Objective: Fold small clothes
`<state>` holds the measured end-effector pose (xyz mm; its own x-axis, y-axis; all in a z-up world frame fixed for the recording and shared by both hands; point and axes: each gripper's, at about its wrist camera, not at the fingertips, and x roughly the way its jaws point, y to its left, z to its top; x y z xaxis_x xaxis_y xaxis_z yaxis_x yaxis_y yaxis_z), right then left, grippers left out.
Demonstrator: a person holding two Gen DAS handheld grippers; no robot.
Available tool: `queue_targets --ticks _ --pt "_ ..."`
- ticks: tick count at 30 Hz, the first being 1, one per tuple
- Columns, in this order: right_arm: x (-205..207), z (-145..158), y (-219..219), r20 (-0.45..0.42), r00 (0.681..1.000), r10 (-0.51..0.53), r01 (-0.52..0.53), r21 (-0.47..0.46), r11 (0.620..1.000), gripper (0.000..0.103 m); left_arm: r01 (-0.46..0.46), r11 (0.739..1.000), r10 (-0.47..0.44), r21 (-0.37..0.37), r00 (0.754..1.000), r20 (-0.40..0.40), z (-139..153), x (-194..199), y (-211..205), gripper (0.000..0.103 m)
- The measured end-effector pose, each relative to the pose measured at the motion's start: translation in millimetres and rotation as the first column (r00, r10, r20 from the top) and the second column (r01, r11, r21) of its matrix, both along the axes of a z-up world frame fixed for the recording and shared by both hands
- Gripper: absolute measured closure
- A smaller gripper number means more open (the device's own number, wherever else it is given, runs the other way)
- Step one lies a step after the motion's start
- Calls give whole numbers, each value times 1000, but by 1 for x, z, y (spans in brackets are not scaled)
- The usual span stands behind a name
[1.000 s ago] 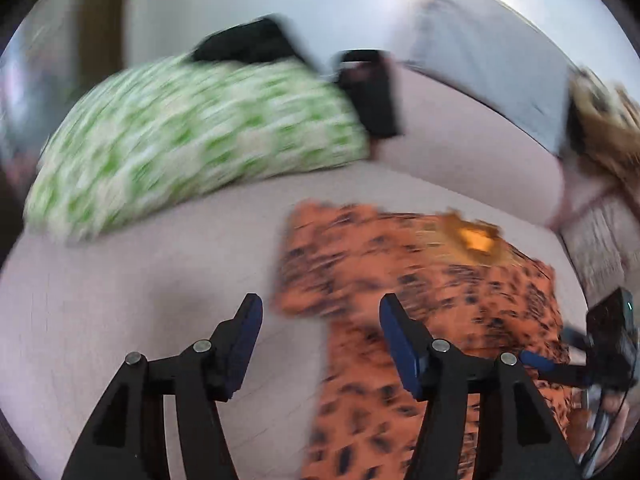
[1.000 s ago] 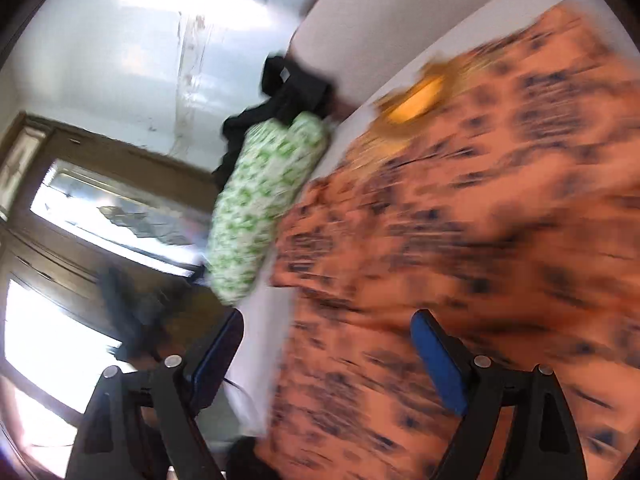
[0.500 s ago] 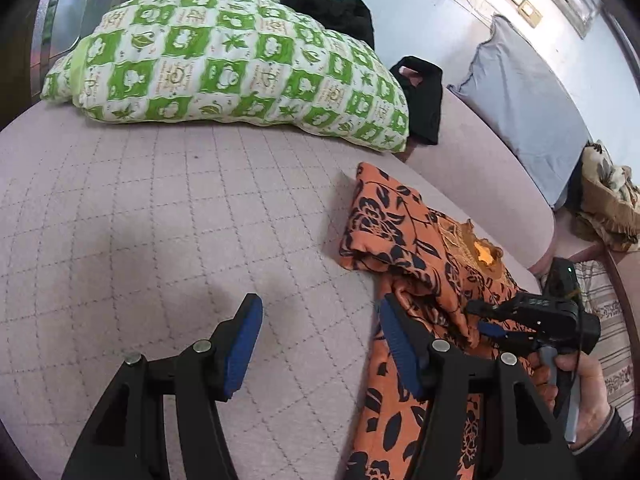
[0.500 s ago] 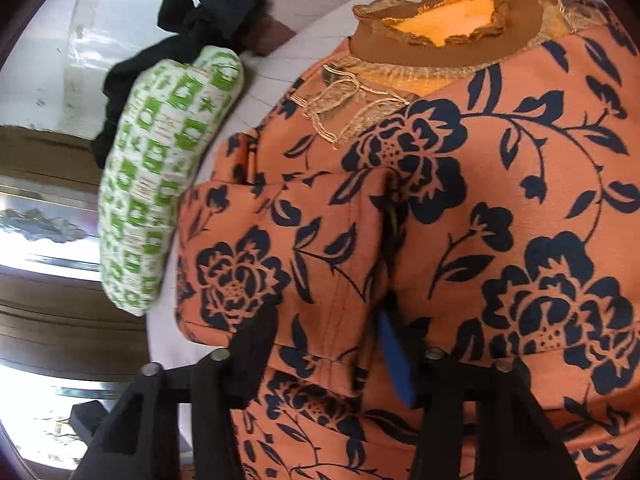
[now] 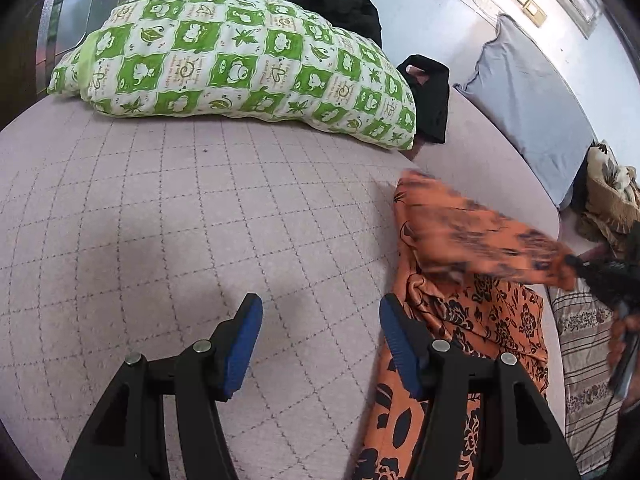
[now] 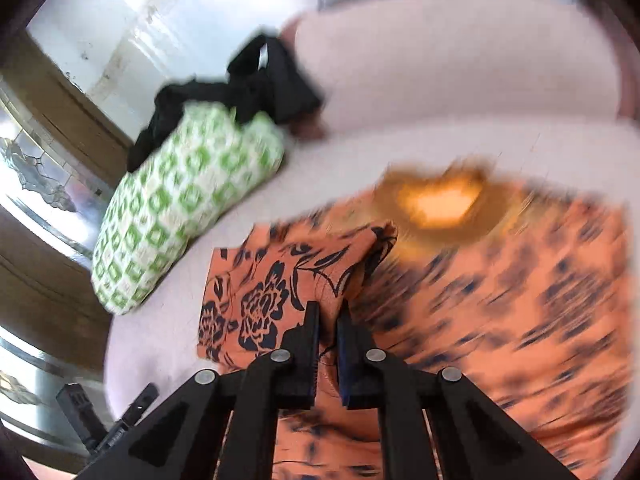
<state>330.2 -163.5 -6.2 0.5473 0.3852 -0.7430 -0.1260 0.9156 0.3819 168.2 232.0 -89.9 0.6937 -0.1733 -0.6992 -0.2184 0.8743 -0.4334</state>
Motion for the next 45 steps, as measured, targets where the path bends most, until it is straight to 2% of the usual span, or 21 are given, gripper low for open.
queue_targets --ticks 2,4,7,9,13,15,18,20,24,26,28,29,30,32,34,36,37,38,41,44,45 --pt "1 11 -34 29 998 -62 63 -47 997 95 15 1000 -15 15 1000 4 0 1 -5 41" --pt "5 9 -73 19 992 -127 128 -72 989 95 34 999 -35 40 999 2 0 3 -11 41" --pt "4 -18 -114 -27 982 -187 181 -143 973 95 58 996 -58 67 998 -9 -2 7 -20 41" --pt "2 -42 -131 -80 975 -209 196 -147 970 95 80 993 -79 91 997 -17 -3 9 -26 41" --pt "-1 -85 -146 -127 970 -208 189 -149 971 94 141 977 -138 159 990 -30 2 12 -43 41" --pt "-1 -97 -146 -148 971 -190 171 -132 976 91 172 968 -170 185 985 -28 8 14 -52 37" --pt "-5 -108 -142 -182 968 -171 146 -146 979 90 201 954 -200 223 979 -25 16 21 -66 36" --pt "-5 -116 -153 -195 963 -186 156 -161 975 83 207 953 -207 222 978 -23 19 24 -72 36" --pt "-15 -106 -173 -150 953 -262 231 -196 953 80 225 943 -227 246 974 -19 21 22 -83 36" --pt "-25 -81 -176 -54 964 -259 249 -143 958 79 227 943 -228 244 973 -23 19 22 -86 34" --pt "-22 -66 -167 -17 981 -191 190 -31 981 78 228 946 -228 229 973 -30 13 22 -89 34" --pt "-16 -64 -162 -23 988 -151 151 23 988 71 233 948 -231 216 972 -36 10 22 -91 34" --pt "-7 -67 -154 -36 994 -105 108 94 990 55 238 948 -234 210 971 -45 7 22 -92 34" --pt "10 -83 -149 -53 994 -92 99 126 987 28 246 945 -239 216 969 -55 4 20 -95 34" --pt "33 -115 -158 -110 981 -160 171 100 980 28 244 945 -237 218 970 -59 5 17 -94 34" --pt "42 -142 -177 -202 946 -252 278 110 954 32 238 950 -228 203 971 -70 5 10 -91 34" --pt "34 -139 -187 -184 939 -289 319 160 934 32 237 951 -228 198 971 -68 6 7 -89 34" --pt "26 -132 -190 -164 940 -298 324 168 931 30 238 951 -229 199 971 -68 7 2 -87 34" --pt "-5 -107 -187 -88 953 -288 296 88 951 30 237 951 -225 197 971 -80 7 -12 -85 33" --pt "-55 -90 -177 -76 972 -221 229 106 968 29 233 959 -220 161 971 -90 10 -35 -83 33" --pt "-71 -89 -189 -90 977 -192 202 120 972 29 234 960 -222 153 971 -92 11 -43 -83 33"
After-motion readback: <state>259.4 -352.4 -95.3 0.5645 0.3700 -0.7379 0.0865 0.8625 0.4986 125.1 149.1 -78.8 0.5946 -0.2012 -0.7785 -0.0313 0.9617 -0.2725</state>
